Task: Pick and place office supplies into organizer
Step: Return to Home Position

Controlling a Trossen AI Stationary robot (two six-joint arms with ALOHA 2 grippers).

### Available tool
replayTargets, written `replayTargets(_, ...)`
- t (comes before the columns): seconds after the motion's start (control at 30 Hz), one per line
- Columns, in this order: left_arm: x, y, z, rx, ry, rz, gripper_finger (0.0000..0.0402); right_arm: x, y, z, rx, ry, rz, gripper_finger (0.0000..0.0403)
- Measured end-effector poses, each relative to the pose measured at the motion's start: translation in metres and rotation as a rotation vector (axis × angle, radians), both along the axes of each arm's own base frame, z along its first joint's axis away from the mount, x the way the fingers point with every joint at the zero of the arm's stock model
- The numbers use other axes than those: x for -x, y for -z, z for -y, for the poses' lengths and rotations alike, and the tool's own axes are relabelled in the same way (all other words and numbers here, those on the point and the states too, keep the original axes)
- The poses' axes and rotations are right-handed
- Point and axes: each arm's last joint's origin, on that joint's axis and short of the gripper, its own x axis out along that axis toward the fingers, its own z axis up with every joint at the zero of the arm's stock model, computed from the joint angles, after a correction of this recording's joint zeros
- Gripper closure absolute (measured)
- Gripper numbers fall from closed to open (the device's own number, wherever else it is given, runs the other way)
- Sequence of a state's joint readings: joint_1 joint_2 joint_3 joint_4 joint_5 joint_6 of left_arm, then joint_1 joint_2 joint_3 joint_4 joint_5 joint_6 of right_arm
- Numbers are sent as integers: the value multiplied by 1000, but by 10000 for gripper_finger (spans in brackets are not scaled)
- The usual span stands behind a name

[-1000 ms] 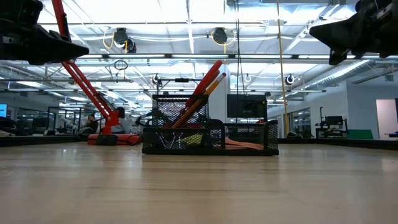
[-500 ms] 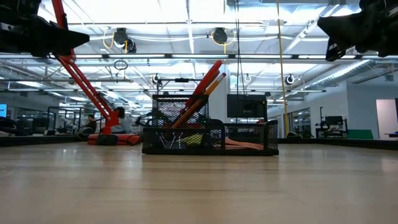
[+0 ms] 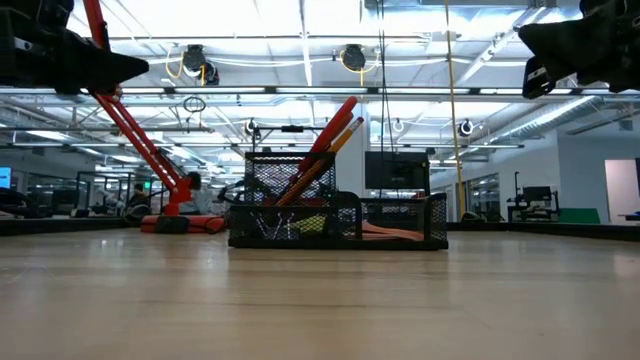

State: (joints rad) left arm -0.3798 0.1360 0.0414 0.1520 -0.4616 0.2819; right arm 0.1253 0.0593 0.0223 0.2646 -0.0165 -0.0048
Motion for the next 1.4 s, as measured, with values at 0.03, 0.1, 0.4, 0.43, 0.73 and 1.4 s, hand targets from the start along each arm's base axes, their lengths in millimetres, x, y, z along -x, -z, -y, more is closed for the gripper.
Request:
replayTargets(0.03,0,0,0,5,-8,-2,371,0,0,0,5,-14,0,403)
replayTargets(0.1,0,1,0,22,-15,-10,371,0,0,-1,20,-40,3,403)
replayTargets(0.4,0,9,-1,79,-45,-75,371,0,0,-2,51,-57,7,403)
replayTargets(0.43,0,9,-1,93,-46,-74,371,0,0,-2,60,-52,7,403)
replayTargets(0.73,0,8,-3,154,-95,-52,397,-1,2,-2,58,-54,-16,403)
replayTargets(1.4,0,8,-3,153,-95,-52,350,-1,0,-2,38,-57,-2,403)
